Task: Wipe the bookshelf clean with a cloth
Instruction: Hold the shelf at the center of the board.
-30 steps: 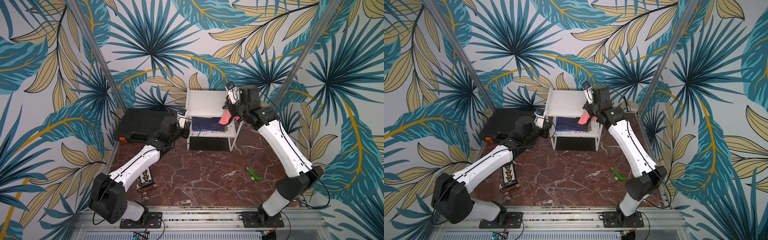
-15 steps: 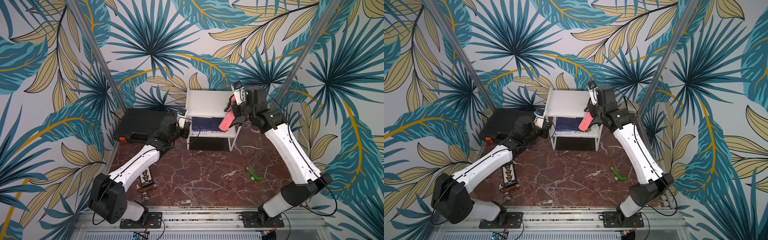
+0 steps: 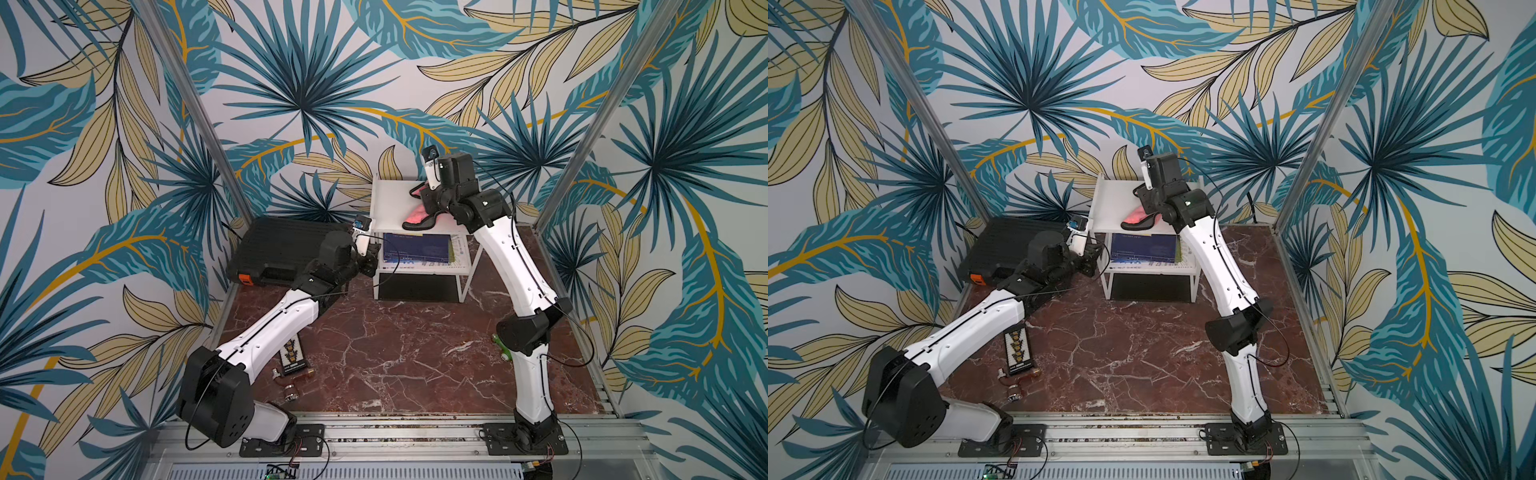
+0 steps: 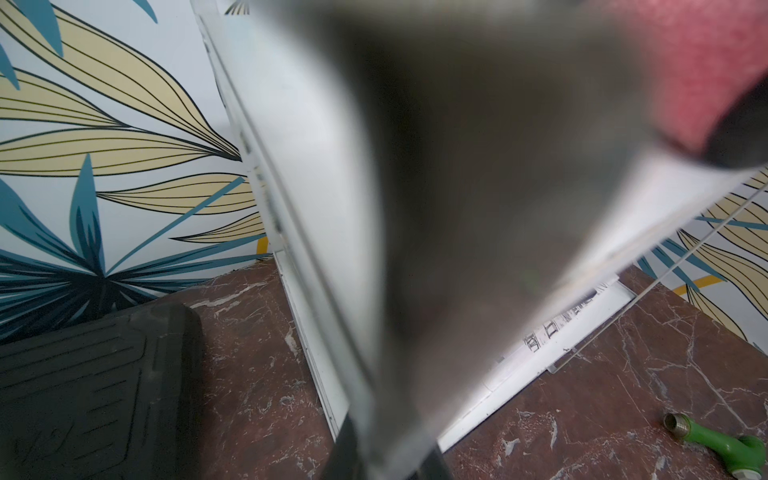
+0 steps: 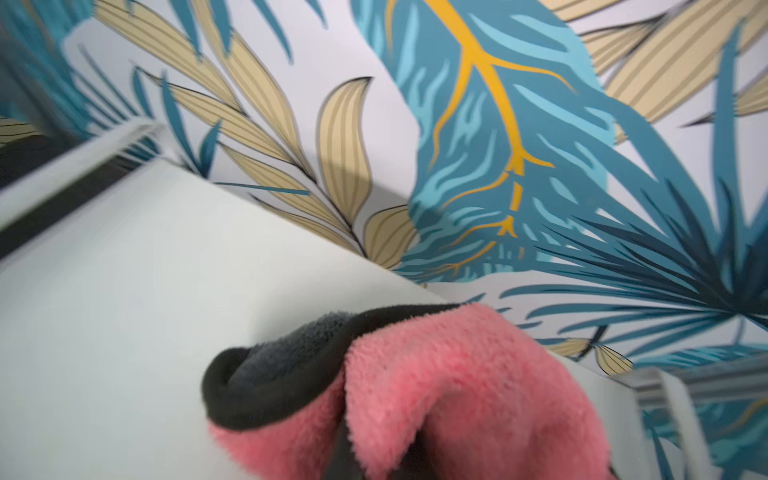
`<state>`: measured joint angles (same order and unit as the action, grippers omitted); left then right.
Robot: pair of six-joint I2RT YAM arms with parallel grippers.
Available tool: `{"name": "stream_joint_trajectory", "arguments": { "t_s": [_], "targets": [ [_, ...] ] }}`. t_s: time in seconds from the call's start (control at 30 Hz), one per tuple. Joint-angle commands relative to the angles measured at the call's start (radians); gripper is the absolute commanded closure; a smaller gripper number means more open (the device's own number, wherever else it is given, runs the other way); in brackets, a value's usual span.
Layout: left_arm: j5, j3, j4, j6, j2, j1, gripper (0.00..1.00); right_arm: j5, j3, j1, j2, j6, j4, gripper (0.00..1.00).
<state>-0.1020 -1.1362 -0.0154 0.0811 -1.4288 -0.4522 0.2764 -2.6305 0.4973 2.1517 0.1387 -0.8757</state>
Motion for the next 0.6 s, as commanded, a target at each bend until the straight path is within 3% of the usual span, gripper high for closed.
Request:
{"name": "stream_joint_trajectory", "arguments": {
  "t_s": [0.0, 0.1, 0.17, 0.23, 0.37, 0.47, 0.57],
  "targets": [
    [0.02, -0.015, -0.116, 0.102, 0.021, 0.02, 1.0, -0.074, 0.014, 0.016, 0.028, 0.029, -0.122, 1.0],
    [0.03, 0.016, -0.095, 0.108, 0.042, 0.022, 1.0, 0.075, 0.206, -0.104, -0.113, 0.015, -0.049, 1.0],
    [0.044, 0.024, -0.084, 0.107, 0.046, 0.021, 1.0, 0.04, 0.386, -0.174, -0.2, 0.001, 0.057, 1.0],
    [0.048, 0.016, -0.088, 0.102, 0.037, 0.022, 1.0, 0.025, 0.438, -0.199, -0.21, 0.001, 0.09, 1.0],
    [0.045, -0.006, -0.099, 0.097, 0.018, 0.021, 1.0, 0.041, 0.259, -0.2, -0.05, -0.019, -0.018, 1.0],
    [0.049, -0.001, -0.091, 0.094, 0.016, 0.021, 1.0, 0.057, 0.041, -0.198, 0.129, -0.044, -0.1, 1.0],
    [0.046, -0.008, -0.099, 0.08, 0.007, 0.022, 1.0, -0.003, -0.201, -0.183, 0.295, -0.082, -0.208, 1.0]
  ]
}}
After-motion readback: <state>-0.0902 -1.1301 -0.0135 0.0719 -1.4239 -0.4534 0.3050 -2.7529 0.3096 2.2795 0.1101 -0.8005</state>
